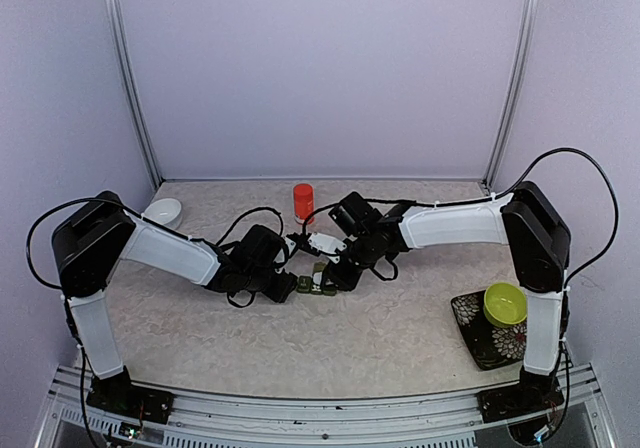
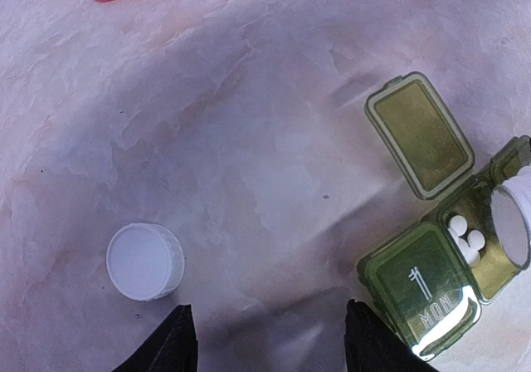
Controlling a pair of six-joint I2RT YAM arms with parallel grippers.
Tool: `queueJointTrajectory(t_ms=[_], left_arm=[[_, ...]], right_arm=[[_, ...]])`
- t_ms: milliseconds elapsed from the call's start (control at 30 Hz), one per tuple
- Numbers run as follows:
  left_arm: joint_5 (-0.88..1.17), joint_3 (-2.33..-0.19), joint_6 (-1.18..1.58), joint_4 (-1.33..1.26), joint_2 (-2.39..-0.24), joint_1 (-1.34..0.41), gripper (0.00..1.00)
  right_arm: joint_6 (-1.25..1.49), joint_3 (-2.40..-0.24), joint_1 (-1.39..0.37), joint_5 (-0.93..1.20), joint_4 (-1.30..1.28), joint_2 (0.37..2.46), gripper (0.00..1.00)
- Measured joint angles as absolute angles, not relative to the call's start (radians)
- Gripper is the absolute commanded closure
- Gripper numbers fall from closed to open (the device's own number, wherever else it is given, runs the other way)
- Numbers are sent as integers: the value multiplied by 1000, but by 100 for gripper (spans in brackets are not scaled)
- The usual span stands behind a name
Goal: Sort the pills into containers
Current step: Pour the pill into the compartment of the pill container.
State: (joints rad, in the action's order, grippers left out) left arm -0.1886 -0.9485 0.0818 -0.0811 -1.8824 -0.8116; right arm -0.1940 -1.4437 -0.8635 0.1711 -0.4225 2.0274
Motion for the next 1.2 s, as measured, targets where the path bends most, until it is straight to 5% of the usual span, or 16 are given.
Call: queueJointTrajectory(t_ms=[1200], left_arm=[[-192,-912,82,-85,-1844,-785,36]], right_arm=[[-174,-1111,-864,218,-44,1833,100]])
